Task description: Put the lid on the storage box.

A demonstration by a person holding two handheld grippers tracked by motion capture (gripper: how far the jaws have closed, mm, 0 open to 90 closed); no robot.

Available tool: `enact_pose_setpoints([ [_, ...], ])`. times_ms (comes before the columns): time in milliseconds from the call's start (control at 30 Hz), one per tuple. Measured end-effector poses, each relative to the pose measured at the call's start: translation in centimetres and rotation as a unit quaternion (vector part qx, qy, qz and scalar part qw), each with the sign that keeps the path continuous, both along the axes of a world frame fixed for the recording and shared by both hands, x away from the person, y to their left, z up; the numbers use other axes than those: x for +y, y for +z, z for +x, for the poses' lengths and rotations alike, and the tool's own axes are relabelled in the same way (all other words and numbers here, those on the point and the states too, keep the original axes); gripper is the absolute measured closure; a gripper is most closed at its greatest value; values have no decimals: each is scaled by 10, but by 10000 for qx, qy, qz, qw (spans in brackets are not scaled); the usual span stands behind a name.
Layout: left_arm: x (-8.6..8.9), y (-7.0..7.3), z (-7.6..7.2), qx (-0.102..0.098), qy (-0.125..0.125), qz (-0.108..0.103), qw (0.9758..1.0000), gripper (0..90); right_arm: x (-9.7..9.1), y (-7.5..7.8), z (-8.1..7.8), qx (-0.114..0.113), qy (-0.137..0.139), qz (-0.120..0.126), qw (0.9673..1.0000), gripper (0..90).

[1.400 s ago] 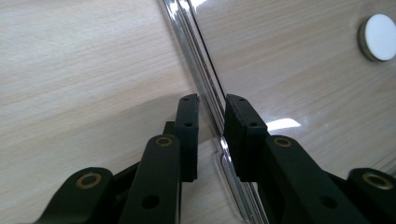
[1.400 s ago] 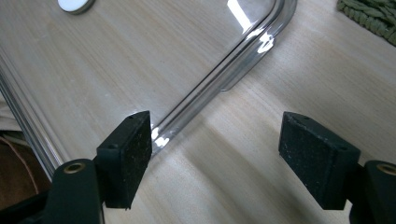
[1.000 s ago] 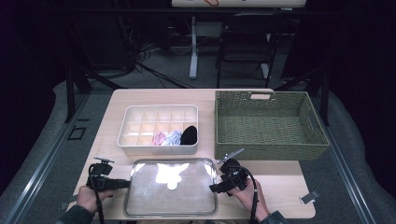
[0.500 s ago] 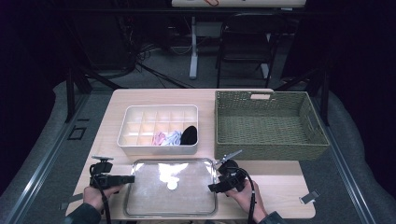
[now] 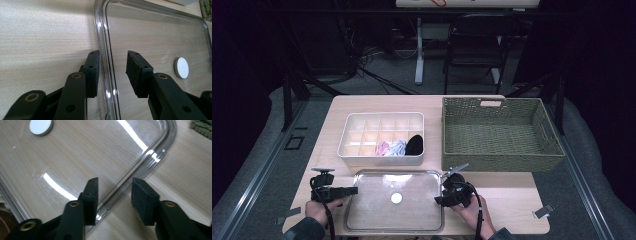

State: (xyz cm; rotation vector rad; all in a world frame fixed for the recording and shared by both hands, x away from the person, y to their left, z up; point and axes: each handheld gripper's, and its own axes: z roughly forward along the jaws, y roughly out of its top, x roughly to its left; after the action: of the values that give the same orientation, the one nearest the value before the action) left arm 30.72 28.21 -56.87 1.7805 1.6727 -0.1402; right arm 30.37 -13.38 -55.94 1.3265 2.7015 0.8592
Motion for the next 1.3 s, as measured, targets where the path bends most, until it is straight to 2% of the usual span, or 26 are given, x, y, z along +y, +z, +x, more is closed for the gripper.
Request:
enact_pose_setpoints([
  [67,2,-1,0,17,98,-100,9999,633,-3,0,1,41,-47,9,10000,623],
  [100,2,-1,-1,31,135,-127,9998,633,-3,-1,0,41,-131,106,9999,625],
  [233,3,-2,-1,40,226,-194,9995,634,-1,0,-1,-9,-97,-10,10000,623],
  [500,4,-6,-2,80,467,-465,9978,659,0,-1,-2,-58,-175,27,9998,628],
  [633,5,-7,-1,73,393,-489,9980,655,0,-2,-2,-81,-204,74,9997,630],
  [733,6,-7,-1,126,353,-522,9979,692,-2,-1,-1,-80,-178,48,9998,633],
  [800,9,-8,0,54,208,-501,9985,710,-2,-1,-1,-81,-177,56,9998,633],
  [1000,13,-8,2,67,-6,-472,9989,735,-3,-1,-1,-94,-174,51,9998,632],
  [1133,13,-7,3,32,-76,-413,9991,736,-3,-2,-1,-110,-126,65,9998,630],
  [1167,13,-8,2,30,-49,-452,9990,737,-3,-2,0,-120,-149,100,9998,630],
  [1267,14,-8,2,44,-11,-552,9985,745,-5,-3,1,-44,-139,227,9996,585],
  [1300,14,-7,2,45,-18,-539,9985,746,-6,-2,2,46,-90,226,9997,562],
])
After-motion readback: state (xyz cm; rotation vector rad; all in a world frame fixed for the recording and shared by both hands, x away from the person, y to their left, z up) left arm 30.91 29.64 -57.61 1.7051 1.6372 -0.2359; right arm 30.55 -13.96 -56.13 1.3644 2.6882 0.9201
